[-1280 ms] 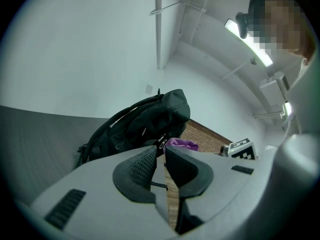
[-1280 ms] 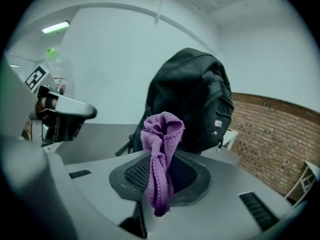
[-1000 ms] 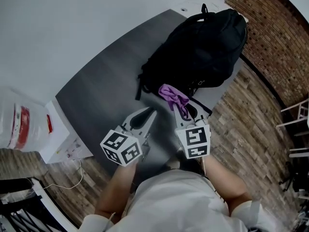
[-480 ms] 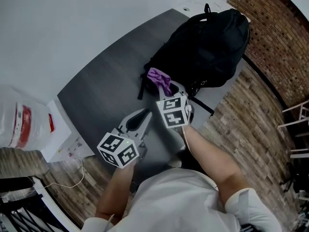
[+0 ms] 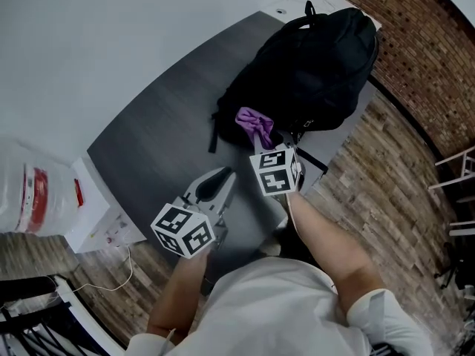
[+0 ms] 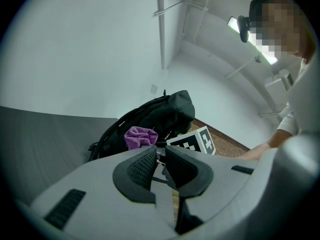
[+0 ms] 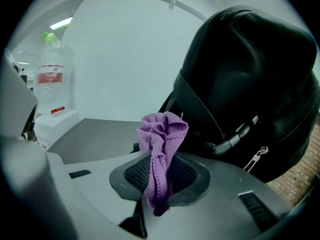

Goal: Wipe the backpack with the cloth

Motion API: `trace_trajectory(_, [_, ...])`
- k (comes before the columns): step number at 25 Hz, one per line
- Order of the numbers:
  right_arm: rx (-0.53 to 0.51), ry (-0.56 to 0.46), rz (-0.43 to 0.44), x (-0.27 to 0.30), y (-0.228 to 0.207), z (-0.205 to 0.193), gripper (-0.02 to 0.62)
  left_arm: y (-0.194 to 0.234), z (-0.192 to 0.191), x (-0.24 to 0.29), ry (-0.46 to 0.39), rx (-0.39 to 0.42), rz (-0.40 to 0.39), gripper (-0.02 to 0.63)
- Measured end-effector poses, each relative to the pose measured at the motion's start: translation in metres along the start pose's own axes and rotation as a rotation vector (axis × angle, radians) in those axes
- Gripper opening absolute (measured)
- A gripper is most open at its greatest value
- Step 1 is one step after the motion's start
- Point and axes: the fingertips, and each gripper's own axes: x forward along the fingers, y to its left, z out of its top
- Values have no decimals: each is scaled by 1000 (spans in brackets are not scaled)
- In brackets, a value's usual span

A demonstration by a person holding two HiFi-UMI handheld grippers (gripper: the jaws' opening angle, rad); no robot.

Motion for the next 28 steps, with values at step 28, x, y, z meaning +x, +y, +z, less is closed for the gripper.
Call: trace_trajectory(28, [210, 29, -87, -32, -79, -46, 78, -20, -12, 25, 60, 6, -53, 57])
